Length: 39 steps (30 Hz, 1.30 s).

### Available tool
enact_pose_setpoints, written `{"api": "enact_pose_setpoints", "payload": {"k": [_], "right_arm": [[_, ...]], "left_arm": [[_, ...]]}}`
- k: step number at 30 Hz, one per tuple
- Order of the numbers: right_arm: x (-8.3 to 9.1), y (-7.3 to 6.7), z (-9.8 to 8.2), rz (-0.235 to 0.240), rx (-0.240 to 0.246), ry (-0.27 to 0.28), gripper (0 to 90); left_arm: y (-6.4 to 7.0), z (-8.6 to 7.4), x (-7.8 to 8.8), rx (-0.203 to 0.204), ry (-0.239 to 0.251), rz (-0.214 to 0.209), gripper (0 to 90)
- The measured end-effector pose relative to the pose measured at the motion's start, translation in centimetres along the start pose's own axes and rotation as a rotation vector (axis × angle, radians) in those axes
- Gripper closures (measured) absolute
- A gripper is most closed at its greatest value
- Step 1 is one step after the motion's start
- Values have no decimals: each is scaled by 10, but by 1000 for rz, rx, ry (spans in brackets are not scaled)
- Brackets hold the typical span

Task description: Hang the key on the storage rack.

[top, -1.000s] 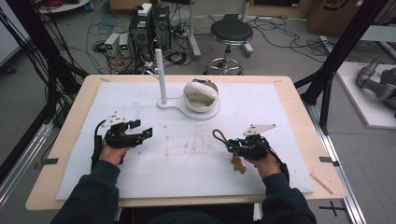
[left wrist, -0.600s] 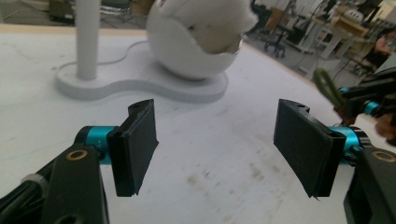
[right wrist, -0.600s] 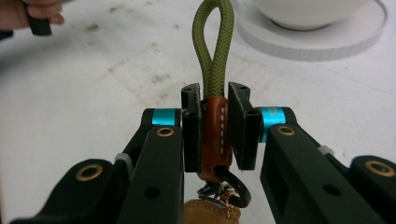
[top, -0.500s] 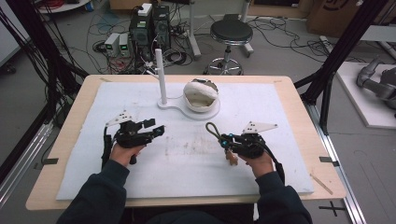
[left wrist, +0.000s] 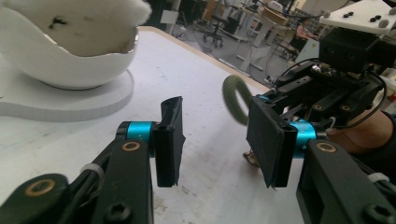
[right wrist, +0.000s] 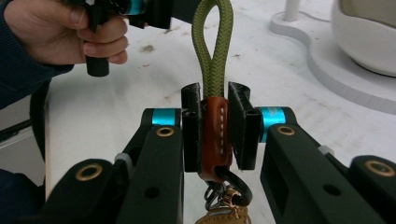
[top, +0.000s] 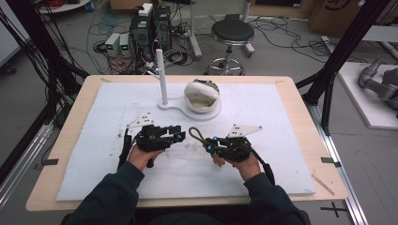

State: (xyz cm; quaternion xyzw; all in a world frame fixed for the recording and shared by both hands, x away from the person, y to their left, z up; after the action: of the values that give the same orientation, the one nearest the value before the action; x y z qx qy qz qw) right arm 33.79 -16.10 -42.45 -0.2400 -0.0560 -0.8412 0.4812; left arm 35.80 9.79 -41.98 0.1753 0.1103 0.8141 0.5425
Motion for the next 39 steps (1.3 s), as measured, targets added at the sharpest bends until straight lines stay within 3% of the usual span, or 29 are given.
{"api": "enact_pose_setpoints", "payload": {"k": [4,10,12,15,18,26,33,39], "right_arm": [[-5,-6,1,10,27,-9,773],[-8,-7,0,6,40,-25,776],[-9,-7,0,12,41,-29,771],[-7,-5,0,-11,41,-21,616],[-2,-1,0,-53,31,-29,553],[19,18,-2,-158,16,-6,472],[47,44,-6,-277,-21,33,390],[67,61,-11,-326,-58,63,390]], "left_arm": [[4,-2,-4,-19,-30,-19,629],[8,-2,-5,-61,-35,-9,813],[11,-1,-5,-82,-36,-1,819],[11,3,-2,-112,-40,27,828],[9,9,6,-125,-25,55,829],[-3,43,39,-172,35,153,829],[-21,79,60,-164,61,228,829],[-39,109,73,-131,76,255,828]]}}
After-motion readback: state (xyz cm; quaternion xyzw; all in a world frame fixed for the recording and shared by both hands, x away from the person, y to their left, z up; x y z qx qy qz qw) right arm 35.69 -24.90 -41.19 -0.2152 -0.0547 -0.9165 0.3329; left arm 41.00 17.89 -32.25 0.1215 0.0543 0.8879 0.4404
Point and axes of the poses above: each handheld gripper's, and its own axes: x roughly backward along the jaws, z roughly out of its top, y roughly to its right, the point moved 3 cm from there along -x, roughly forward along the jaws, and after that the axes turned 4 degrees about -z, right-handed, at the moved point
